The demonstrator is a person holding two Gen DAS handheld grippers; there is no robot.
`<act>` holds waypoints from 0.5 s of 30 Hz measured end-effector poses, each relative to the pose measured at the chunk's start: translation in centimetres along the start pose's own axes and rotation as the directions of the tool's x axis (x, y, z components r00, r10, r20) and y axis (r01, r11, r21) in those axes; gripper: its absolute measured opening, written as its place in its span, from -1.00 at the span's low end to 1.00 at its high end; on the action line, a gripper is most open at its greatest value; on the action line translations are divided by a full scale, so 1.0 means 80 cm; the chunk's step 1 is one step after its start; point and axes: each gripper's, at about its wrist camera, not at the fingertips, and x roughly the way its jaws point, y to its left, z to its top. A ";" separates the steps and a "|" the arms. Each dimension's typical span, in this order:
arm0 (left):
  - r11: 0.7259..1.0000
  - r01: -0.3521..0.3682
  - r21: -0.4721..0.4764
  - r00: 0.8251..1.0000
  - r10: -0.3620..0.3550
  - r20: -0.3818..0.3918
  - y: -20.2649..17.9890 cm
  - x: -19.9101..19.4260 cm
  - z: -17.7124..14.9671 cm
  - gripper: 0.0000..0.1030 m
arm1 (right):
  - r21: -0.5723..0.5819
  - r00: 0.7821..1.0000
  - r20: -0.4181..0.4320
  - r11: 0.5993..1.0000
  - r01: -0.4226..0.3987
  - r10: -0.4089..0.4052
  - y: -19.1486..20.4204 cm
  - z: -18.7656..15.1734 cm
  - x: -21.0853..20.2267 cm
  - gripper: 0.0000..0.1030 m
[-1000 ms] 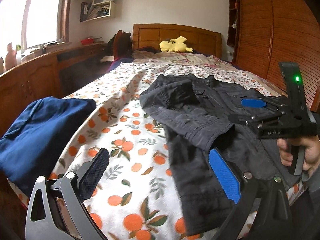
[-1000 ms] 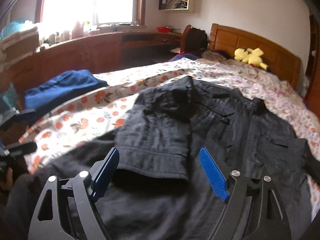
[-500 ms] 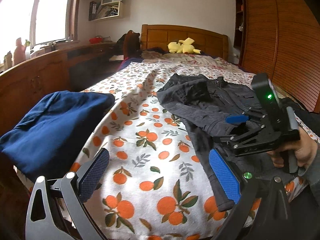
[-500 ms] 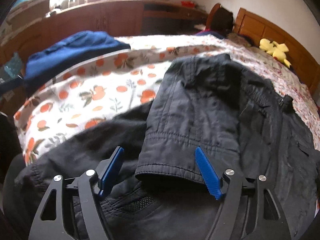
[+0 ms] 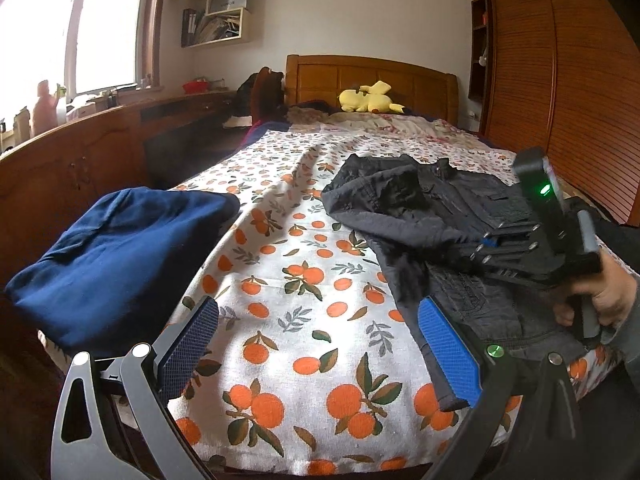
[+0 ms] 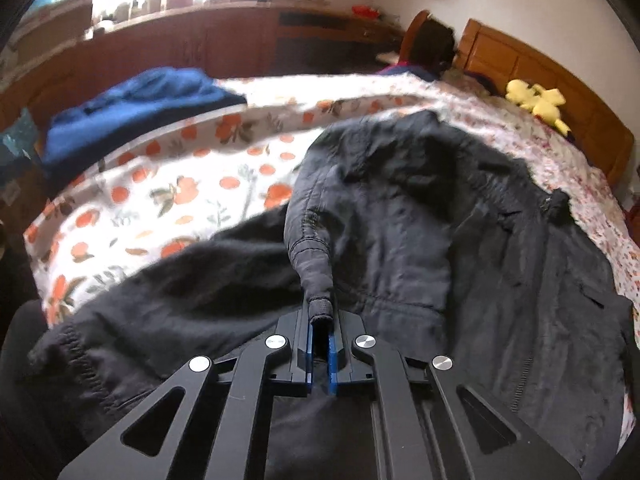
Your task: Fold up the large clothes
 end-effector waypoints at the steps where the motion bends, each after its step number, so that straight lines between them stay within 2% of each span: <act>1: 1.000 0.000 0.002 1.000 0.000 0.003 -0.002 -0.001 0.001 0.95 | 0.017 1.000 0.023 1.000 0.001 -0.001 -0.008 0.001 -0.013 -0.92; 8: 1.000 0.011 0.014 1.000 -0.011 0.015 -0.023 -0.004 0.009 0.95 | 0.122 0.988 0.154 0.992 0.014 -0.033 -0.070 0.002 -0.108 -0.93; 15: 0.999 0.046 0.027 0.999 -0.047 0.028 -0.061 -0.001 0.019 0.95 | 0.169 0.969 0.226 0.984 0.062 -0.100 -0.116 -0.016 -0.183 -0.93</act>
